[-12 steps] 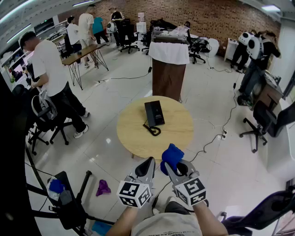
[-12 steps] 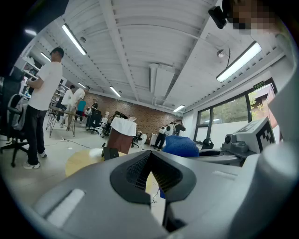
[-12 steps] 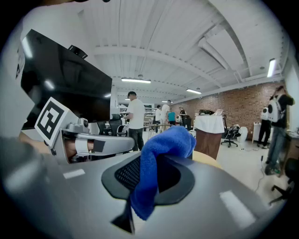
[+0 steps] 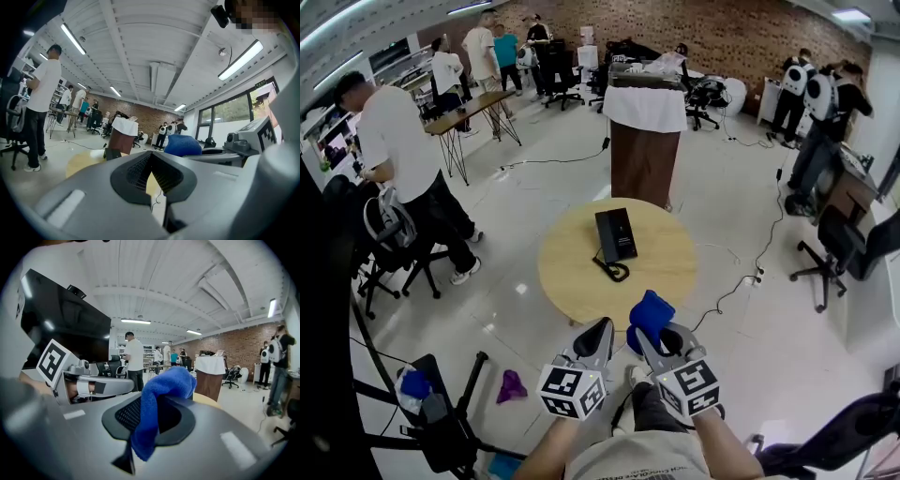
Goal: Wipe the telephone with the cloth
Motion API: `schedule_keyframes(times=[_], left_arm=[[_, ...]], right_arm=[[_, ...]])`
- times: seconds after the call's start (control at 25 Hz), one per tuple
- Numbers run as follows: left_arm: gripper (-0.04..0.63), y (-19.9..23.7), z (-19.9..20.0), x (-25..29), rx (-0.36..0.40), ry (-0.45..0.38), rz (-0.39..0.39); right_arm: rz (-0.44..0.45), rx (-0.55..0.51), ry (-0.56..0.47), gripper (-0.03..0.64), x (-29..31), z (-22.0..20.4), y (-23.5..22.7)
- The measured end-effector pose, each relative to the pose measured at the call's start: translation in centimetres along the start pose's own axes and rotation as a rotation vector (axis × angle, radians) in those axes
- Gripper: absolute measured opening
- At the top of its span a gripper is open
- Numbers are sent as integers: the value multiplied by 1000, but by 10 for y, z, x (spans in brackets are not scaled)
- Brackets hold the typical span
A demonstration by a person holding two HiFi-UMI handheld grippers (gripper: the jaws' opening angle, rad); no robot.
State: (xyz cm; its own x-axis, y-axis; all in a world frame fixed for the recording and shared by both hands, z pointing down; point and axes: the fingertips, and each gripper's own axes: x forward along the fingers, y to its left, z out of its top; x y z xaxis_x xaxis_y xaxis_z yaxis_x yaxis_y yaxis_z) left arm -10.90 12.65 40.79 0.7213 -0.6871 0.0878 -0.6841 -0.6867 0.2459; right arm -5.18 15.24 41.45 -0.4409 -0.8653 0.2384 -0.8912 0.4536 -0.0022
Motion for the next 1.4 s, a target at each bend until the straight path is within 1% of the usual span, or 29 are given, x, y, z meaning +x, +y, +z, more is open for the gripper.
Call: schedule_keyframes(times=[0.24, 0.6, 0.92, 1.24, 1.4], left_arm=[[-14, 15, 0, 23, -1, 14, -1], [-15, 42, 2, 72, -10, 33, 1], [-14, 75, 1, 118, -28, 58, 21], [-14, 99, 2, 169, -48, 76, 34], [-14, 113, -4, 190, -62, 92, 48]], right_arm=[[0, 12, 6, 61, 19, -2, -16], [7, 25, 20, 61, 58, -1, -52], [31, 30, 31, 61, 101, 3, -83], [62, 30, 49, 61, 135, 8, -119], [80, 33, 51, 61, 151, 7, -136]])
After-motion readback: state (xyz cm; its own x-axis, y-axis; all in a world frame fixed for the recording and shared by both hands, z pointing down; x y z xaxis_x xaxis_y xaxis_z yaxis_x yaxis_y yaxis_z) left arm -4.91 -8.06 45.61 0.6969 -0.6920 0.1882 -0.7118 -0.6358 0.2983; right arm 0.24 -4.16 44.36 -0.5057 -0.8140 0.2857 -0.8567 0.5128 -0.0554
